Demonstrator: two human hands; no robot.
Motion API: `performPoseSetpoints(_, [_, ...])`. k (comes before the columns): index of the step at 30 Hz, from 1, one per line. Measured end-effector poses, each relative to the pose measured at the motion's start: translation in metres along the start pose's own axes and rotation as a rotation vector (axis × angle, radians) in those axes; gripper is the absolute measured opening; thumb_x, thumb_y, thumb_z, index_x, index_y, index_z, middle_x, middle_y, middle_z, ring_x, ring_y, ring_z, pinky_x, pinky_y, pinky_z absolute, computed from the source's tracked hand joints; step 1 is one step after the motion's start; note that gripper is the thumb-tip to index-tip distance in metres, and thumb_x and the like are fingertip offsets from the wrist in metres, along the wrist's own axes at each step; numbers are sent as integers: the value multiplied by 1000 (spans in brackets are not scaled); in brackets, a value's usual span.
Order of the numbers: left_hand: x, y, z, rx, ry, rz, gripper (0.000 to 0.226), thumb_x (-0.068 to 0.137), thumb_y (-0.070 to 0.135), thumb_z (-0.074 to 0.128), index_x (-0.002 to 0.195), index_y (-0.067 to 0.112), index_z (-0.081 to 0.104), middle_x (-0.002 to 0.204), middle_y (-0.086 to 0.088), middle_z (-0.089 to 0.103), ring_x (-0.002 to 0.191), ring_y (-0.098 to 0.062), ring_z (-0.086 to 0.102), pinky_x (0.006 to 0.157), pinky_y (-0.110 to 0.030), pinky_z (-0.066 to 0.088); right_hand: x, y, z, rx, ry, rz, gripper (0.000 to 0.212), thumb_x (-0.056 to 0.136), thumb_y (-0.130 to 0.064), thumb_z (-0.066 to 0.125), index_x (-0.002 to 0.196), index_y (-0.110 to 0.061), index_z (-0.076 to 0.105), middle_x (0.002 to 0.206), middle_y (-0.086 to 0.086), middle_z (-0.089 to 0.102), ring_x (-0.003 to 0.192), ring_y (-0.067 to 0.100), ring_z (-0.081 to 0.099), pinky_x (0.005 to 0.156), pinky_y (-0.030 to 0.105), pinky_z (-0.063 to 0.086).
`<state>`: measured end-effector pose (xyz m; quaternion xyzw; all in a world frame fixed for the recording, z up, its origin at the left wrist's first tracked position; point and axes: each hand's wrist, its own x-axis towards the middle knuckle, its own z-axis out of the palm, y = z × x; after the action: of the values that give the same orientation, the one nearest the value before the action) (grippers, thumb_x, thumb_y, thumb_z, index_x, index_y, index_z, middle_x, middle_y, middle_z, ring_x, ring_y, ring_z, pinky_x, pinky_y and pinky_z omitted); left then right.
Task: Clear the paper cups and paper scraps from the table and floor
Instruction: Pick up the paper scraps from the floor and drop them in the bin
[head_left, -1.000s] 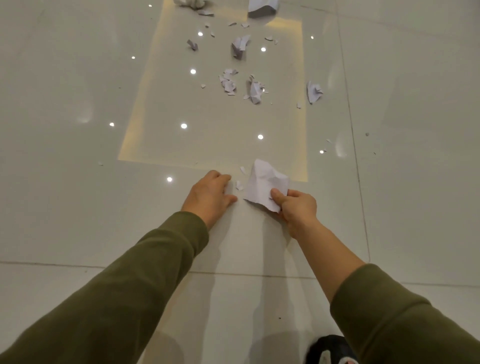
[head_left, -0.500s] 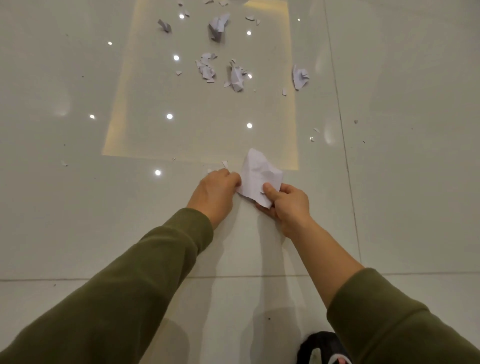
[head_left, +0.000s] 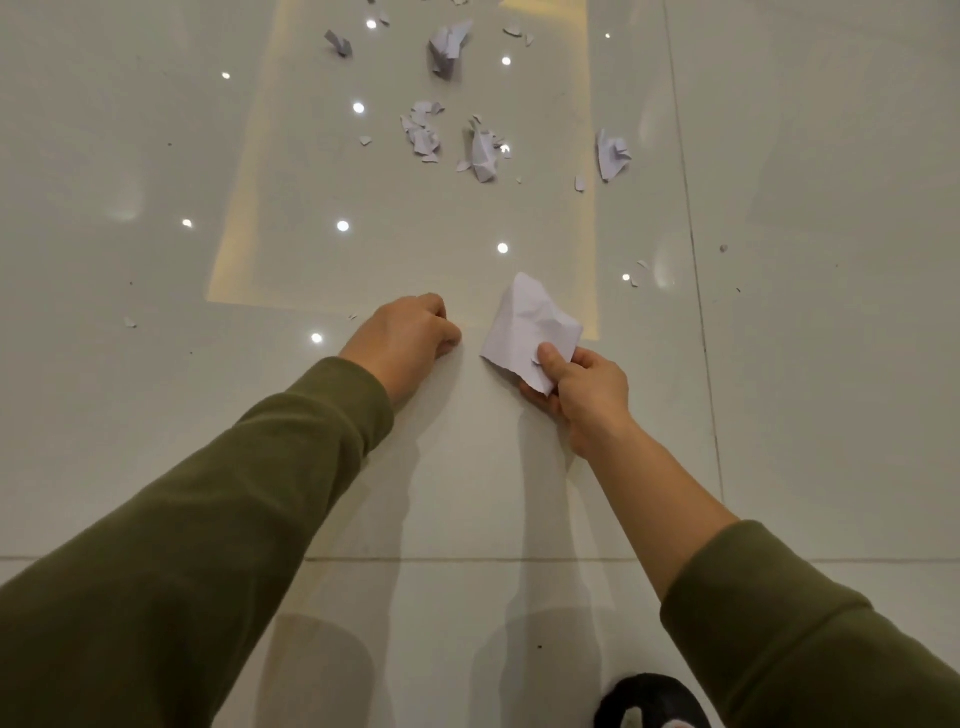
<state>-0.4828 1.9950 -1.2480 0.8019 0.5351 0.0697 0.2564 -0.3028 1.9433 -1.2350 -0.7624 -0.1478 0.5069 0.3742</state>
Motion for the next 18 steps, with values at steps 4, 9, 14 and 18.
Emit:
performPoseSetpoints(4, [-6,3,4,129,-2,66,18,90,2,50,105,10,57,104,-7,53,86,-19,44,74,-25,40,-2,4,1,-18,-11,8,14,85,-20,66,95,-11,63,106,13,68,98,32,65,91,44,52])
performPoseSetpoints(9, [-13,6,-8,-151,53,-204,16,90,3,42,87,17,49,94,-3,51,81,-19,47,71,-24,35,-3,4,3,15,-46,4,13,85,-19,66,95,-11,63,104,11,68,97,29,66,91,44,52])
performPoseSetpoints(14, [-27,-15,-21,-393,84,-404,18,94,15,42,91,17,60,93,1,59,87,-20,54,76,-28,39,-4,-1,10,113,-90,53,8,87,-18,65,90,-11,64,95,6,69,84,20,67,81,33,56])
performPoseSetpoints(18, [-30,-4,-12,-283,-7,-319,18,93,17,47,102,16,62,99,-2,61,93,-22,55,79,-27,38,-9,-2,13,219,-128,100,6,88,-15,63,82,-13,63,89,4,69,78,17,67,72,29,55])
